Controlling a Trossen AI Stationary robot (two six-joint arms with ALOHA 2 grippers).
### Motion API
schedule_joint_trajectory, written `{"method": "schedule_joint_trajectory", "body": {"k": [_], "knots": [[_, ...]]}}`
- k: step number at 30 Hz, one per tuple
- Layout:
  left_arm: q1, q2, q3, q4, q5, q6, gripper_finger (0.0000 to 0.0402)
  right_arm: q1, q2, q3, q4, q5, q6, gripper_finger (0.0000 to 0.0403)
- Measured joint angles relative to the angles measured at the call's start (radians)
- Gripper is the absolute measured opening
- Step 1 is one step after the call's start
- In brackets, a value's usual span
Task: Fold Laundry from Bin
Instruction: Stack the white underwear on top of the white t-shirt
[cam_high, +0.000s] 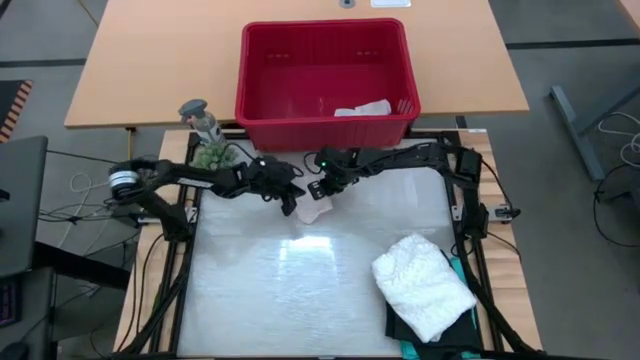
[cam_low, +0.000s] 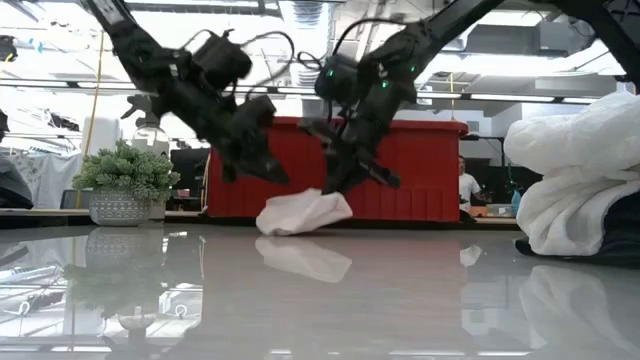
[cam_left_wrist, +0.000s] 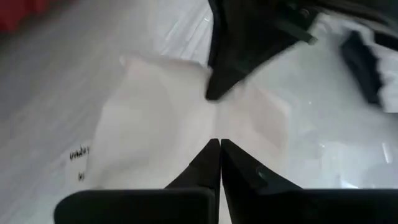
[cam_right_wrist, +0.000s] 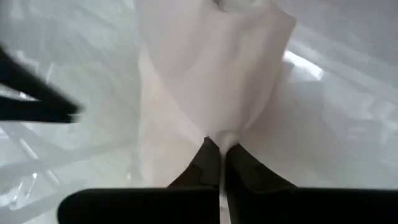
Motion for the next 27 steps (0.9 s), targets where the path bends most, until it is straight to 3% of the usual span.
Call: {"method": "schedule_joint_trajectory", "body": {"k": [12,19,27], "knots": [[-0.001,-0.391,-0.001,-0.246,-0.133,0.065,0.0000,0.102,-0.214,0.002,-0.049,0.056,0.142,0.0026],[-0.001,-0.440,-0.001,-0.261,-0.165,0.082,0.0000,0.302,-0.382,0.002,-0.064,0.118,0.319,0.0026],[-0.035,-0.436,-0.001,-0.279,-0.130,0.078,0.0000,0.624,-0.515,0.003,-0.235,0.370,0.644,0.0026]]}}
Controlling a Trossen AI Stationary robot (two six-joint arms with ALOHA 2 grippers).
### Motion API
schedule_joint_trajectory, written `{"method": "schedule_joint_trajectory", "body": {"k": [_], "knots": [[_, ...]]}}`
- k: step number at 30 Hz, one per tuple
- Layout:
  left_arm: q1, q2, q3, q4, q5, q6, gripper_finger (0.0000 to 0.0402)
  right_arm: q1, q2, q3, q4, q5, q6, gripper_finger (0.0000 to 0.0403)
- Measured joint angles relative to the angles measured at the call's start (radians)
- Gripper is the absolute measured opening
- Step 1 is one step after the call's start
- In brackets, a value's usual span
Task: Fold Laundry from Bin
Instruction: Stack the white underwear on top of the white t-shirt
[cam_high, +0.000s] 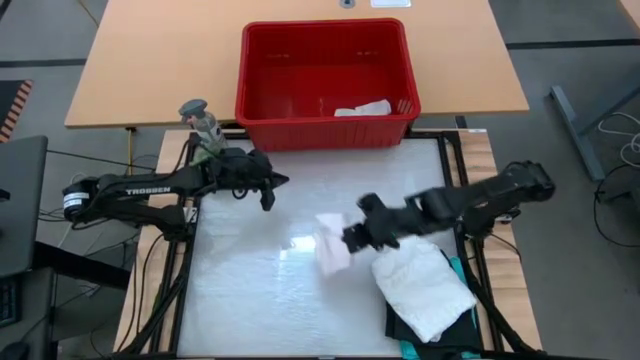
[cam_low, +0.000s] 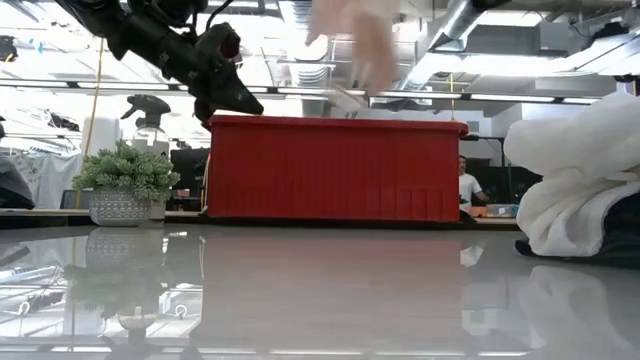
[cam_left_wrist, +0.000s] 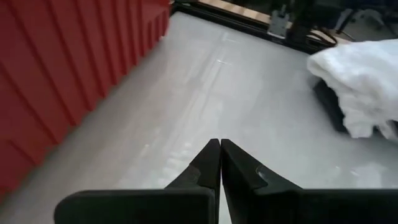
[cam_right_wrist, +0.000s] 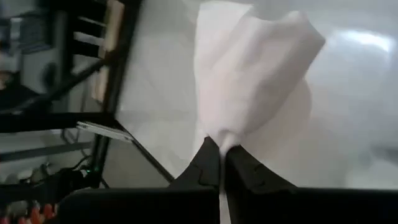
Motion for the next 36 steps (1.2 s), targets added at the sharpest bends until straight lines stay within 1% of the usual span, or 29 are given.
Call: {"method": "schedule_joint_trajectory", "body": {"k": [2,5,9,14,18,20,24,27,34,36], "knots": [[-0.013,0.000,0.000,0.000,0.003,-0.007,0.0000,0.070,-0.005,0.000,-0.070,0.036,0.113,0.0026],[-0.033,0.000,0.000,0.001,0.003,-0.016,0.0000,0.170,0.001,0.000,-0.153,0.041,0.277,0.0026],[-0.056,0.000,0.000,0.001,-0.010,-0.015,0.0000,0.278,0.032,0.000,-0.183,0.040,0.446,0.0026],[-0.064,0.000,0.000,0.007,-0.019,-0.015,0.0000,0.380,0.049,0.000,-0.205,0.092,0.629,0.0026],[-0.064,0.000,0.000,0.007,-0.033,-0.012,0.0000,0.451,0.048,0.000,-0.315,0.092,0.808,0.0026],[-0.064,0.000,0.000,0.015,-0.044,-0.012,0.0000,0.477,0.049,-0.001,-0.384,0.056,0.852,0.0026],[-0.064,0.000,0.000,0.040,-0.065,-0.011,0.0000,0.479,0.049,0.000,-0.486,0.019,0.862,0.0026],[-0.064,0.000,0.000,0.043,-0.069,-0.011,0.0000,0.476,0.043,-0.001,-0.593,-0.074,0.870,0.0026],[-0.064,0.000,0.000,0.043,-0.069,-0.011,0.0000,0.488,0.036,0.000,-0.746,-0.286,0.869,0.0026],[-0.064,0.000,0.000,0.043,-0.073,-0.011,0.0000,0.498,0.036,0.000,-0.767,-0.335,0.866,0.0026]]}}
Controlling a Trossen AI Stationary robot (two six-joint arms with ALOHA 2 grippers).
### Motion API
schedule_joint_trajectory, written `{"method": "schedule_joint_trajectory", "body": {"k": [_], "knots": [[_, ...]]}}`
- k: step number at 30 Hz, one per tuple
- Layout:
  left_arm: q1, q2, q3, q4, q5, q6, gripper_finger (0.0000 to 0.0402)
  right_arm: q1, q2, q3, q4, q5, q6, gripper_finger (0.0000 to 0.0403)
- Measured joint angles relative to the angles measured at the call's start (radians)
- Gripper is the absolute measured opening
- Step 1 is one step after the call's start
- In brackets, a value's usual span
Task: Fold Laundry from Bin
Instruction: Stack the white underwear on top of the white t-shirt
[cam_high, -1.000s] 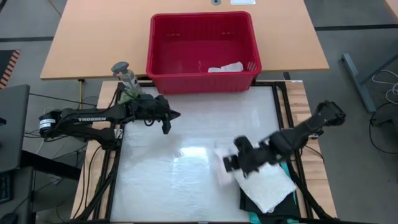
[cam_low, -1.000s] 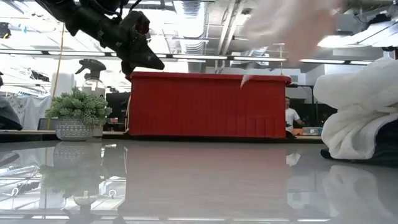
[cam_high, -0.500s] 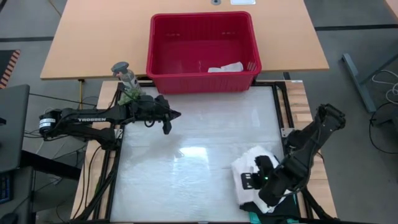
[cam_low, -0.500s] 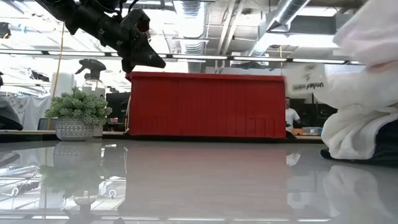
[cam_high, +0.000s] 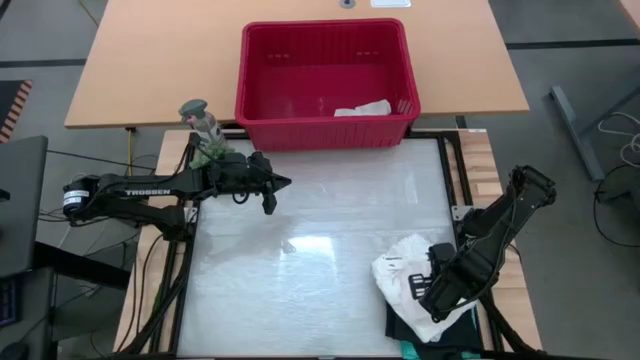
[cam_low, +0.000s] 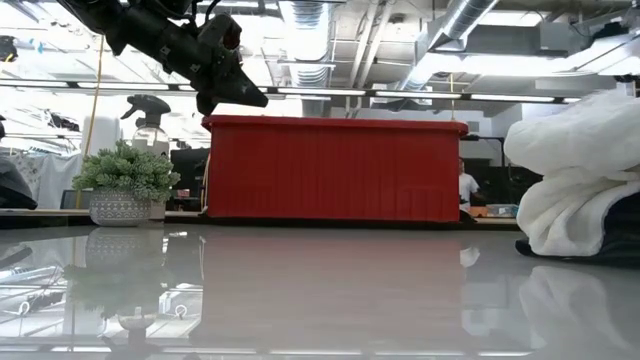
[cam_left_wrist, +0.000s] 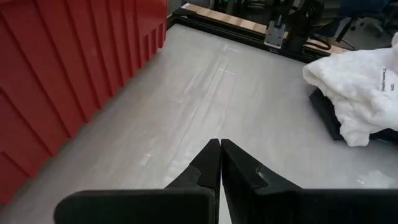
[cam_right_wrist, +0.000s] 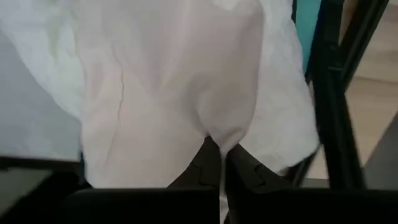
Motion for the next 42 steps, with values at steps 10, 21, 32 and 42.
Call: {"method": "schedule_joint_trajectory", "body": {"k": [10,21,32,42], "knots": [[0.000,0.000,0.000,0.000,-0.100,-0.002,0.0000,0.035,0.000,0.000,-0.062,-0.107,-0.027,0.0140],[0.001,0.001,0.000,-0.006,-0.069,0.000,0.0045,0.039,0.000,0.000,-0.090,-0.164,-0.048,0.0228],[0.001,0.005,-0.001,-0.063,-0.030,-0.013,0.0080,0.035,0.000,0.000,-0.085,-0.177,-0.150,0.0228],[0.001,0.005,-0.001,-0.072,-0.049,-0.014,0.0078,0.010,0.000,0.000,0.035,-0.100,-0.150,0.0050]]}}
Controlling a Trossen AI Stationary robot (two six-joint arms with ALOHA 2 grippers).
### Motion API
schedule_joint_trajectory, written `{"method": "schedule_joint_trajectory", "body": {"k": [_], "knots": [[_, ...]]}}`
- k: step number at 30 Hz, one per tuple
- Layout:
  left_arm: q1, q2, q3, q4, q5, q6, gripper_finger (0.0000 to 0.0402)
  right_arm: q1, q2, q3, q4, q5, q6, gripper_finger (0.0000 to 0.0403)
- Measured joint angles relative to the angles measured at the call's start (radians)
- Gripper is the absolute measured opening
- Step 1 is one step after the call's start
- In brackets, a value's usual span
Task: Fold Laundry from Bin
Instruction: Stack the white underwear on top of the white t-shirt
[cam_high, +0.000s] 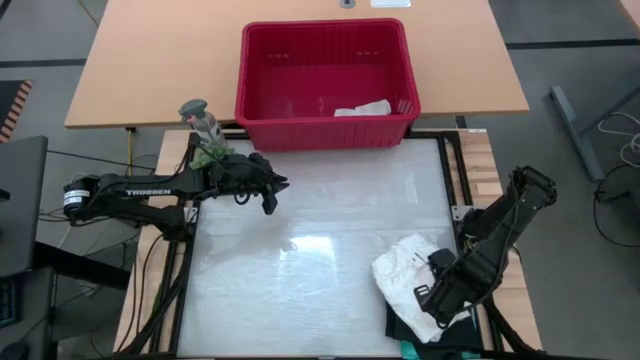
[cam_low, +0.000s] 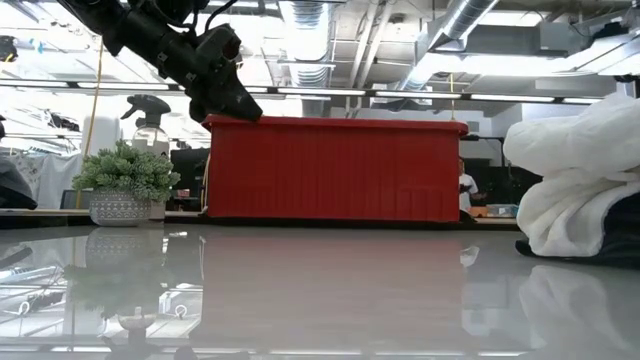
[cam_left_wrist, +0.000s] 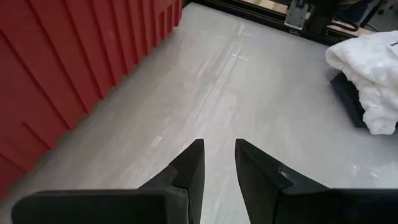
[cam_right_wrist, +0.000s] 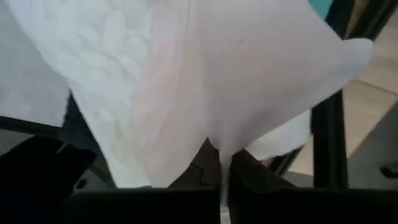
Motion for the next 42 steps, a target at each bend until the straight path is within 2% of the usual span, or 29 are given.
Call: {"method": "schedule_joint_trajectory", "body": {"k": [2,7,12,16,21,30,33,39,42], "knots": [[0.000,0.000,0.000,0.000,-0.001,0.000,0.0078,-0.004,0.000,0.000,0.007,0.016,-0.004,0.0025],[0.000,0.000,0.000,0.000,-0.001,-0.001,0.0078,-0.026,0.000,0.000,0.083,0.055,-0.039,0.0025],[0.000,0.000,0.000,0.000,-0.002,-0.001,0.0078,-0.056,0.000,0.037,0.179,0.247,-0.135,0.0025],[0.000,0.000,0.000,0.000,-0.002,-0.002,0.0078,-0.066,0.000,0.077,0.122,0.381,-0.165,0.0025],[0.000,0.000,0.000,0.000,-0.019,-0.013,0.0078,-0.063,0.000,0.093,0.134,0.438,-0.180,0.0025],[0.000,0.028,0.000,0.009,-0.060,-0.028,0.0078,-0.063,0.000,0.093,0.119,0.431,-0.196,0.0025],[0.000,0.051,0.000,0.009,-0.059,-0.050,0.0078,-0.084,0.000,0.093,0.183,0.466,-0.292,0.0025],[0.000,0.098,0.000,0.010,-0.054,-0.082,0.0078,-0.202,0.000,0.093,0.394,0.486,-0.571,0.0025],[0.000,0.110,0.000,0.016,-0.053,-0.092,0.0078,-0.238,0.000,0.093,0.381,0.481,-0.603,0.0025]]}}
